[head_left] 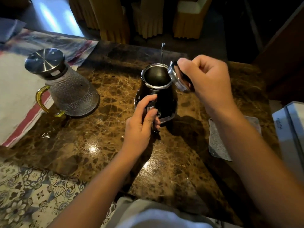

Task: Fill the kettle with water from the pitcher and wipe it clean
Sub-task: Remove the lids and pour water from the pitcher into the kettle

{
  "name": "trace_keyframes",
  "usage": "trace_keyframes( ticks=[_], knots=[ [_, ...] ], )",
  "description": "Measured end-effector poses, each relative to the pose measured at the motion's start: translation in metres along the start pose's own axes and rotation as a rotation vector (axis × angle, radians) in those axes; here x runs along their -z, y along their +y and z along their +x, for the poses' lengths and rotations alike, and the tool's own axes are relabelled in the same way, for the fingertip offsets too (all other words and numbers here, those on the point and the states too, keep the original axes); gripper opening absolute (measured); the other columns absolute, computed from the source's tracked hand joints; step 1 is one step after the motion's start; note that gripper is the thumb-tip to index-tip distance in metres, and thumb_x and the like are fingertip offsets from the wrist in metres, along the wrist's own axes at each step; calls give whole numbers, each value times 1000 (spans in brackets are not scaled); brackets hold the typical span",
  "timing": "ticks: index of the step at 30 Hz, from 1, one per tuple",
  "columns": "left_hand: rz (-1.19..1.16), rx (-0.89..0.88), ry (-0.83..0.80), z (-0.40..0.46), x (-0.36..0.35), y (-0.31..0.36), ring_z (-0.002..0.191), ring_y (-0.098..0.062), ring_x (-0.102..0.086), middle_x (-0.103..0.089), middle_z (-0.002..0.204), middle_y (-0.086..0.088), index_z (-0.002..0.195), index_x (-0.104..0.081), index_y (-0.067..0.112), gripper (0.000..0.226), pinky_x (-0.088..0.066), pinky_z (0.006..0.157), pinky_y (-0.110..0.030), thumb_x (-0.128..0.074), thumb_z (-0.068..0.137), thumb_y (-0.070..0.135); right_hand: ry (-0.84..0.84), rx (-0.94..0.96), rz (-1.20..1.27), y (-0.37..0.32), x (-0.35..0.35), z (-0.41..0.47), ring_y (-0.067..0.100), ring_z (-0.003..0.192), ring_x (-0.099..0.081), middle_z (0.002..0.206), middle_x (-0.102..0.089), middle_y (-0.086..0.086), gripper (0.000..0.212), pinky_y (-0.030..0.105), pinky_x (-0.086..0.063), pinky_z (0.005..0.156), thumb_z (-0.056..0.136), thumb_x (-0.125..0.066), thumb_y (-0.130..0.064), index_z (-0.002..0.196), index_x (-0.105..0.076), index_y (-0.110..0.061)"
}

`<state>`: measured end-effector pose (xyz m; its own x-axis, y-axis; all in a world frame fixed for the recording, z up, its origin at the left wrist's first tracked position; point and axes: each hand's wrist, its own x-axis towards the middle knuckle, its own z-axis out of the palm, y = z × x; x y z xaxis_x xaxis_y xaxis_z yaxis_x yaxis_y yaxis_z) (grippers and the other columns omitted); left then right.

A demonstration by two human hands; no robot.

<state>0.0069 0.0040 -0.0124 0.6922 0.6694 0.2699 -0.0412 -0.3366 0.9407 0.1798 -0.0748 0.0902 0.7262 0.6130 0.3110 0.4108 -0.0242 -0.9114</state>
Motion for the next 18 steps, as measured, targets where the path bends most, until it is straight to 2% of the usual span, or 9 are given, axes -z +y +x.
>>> trace_keyframes(
  ticks=[3,5,8,10,11,15,18],
  knots=[
    [-7,35,-6,1,1,4,78,-21,-72,-68,84,2,144,-48,35,37,-61,80,-48,-48,109,23,-15,-22,4,10,8,-31,13,58,-47,65,-53,9,44,24,-40,55,102,-66,-31,74,-58,3],
    [-38,95,-69,3,7,10,88,-21,-74,-71,93,-3,143,-48,38,37,-61,87,-48,-49,109,24,-68,-56,11,19,13,-54,12,53,-46,63,-52,6,40,20,-38,53,104,-62,-33,77,-60,-4],
    [19,127,-182,9,23,21,103,-11,-72,-73,105,3,145,-50,33,39,-59,94,-35,-53,108,21,-162,-140,8,32,19,-89,15,47,-48,56,-54,11,36,19,-38,53,104,-61,-35,78,-62,-11],
    [110,92,-203,11,32,26,104,-2,-69,-71,109,9,147,-52,25,42,-54,91,-22,-57,106,18,-255,-194,-8,42,22,-109,15,47,-52,54,-58,9,33,19,-41,55,105,-61,-30,79,-64,-11],
    [145,73,-202,12,36,27,106,-2,-68,-71,111,8,148,-53,23,43,-54,92,-20,-59,105,18,-299,-220,-6,46,23,-117,14,47,-52,54,-59,6,31,20,-41,56,106,-60,-29,79,-66,-12],
    [211,43,-182,9,35,26,113,-1,-66,-69,116,14,151,-50,23,46,-53,97,-20,-58,105,20,-389,-442,112,61,22,-143,16,45,-45,54,-58,2,26,24,-38,47,106,-58,-21,85,-70,-11],
    [219,37,-146,7,29,21,117,-3,-65,-67,122,15,152,-48,24,46,-55,100,-30,-56,107,23,-407,-562,170,70,15,-157,20,43,-41,52,-57,3,24,26,-37,42,106,-57,-16,91,-72,-5]
  ],
)
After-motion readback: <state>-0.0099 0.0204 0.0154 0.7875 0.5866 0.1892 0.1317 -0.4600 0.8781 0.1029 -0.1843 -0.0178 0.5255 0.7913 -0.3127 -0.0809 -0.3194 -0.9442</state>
